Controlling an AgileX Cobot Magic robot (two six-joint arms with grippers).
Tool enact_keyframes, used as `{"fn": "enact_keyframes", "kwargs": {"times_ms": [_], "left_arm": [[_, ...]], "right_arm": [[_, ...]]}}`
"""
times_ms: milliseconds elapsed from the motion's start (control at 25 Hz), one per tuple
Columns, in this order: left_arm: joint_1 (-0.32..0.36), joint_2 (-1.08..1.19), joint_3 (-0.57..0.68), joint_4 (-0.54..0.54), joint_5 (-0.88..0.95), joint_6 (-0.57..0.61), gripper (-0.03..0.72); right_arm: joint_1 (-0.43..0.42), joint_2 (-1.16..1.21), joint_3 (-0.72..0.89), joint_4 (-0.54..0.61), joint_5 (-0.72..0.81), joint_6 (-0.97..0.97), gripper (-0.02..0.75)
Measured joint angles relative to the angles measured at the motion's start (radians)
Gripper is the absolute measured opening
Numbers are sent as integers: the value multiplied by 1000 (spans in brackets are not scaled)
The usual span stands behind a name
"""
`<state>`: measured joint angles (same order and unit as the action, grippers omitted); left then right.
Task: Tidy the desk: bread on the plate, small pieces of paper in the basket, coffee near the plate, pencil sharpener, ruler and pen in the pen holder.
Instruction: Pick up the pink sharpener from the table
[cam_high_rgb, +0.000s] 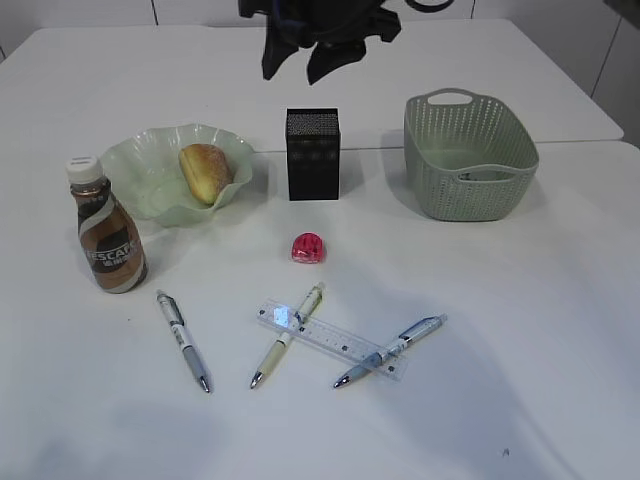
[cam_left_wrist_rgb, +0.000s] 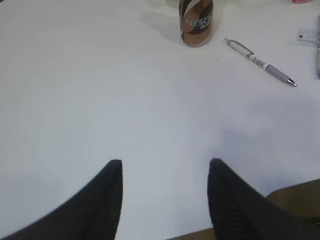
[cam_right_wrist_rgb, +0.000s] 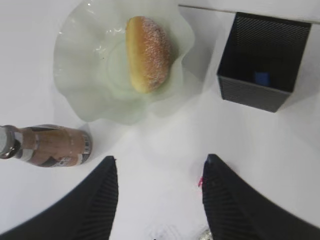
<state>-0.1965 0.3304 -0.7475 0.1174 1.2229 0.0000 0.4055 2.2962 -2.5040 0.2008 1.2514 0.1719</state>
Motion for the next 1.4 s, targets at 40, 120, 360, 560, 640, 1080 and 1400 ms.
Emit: {"fn": "enact_keyframes", "kwargs": {"times_ms": [40,120,360,560,640,1080,1400], "left_arm": [[0,0,0,0,5,-6,384],[0,0,0,0,19,-14,384],[0,0,0,0,40,-19,384],[0,0,0,0,40,-21,384],[0,0,0,0,40,-23,384],[0,34,0,0,40,-32,384],[0,46,2,0,-14,-55,384]], "right_arm": [[16,0,0,-9,2,10,428],[65,-1,0,-51,2,29,428],[110,-15,0,-115,4,33,428],[106,-19,0,-174,5,-32,428],[106,-24,0,-178,6,-34,428],[106,-332,125,-269,10,61,412],[106,-460,562,-521,10,156,407]]}}
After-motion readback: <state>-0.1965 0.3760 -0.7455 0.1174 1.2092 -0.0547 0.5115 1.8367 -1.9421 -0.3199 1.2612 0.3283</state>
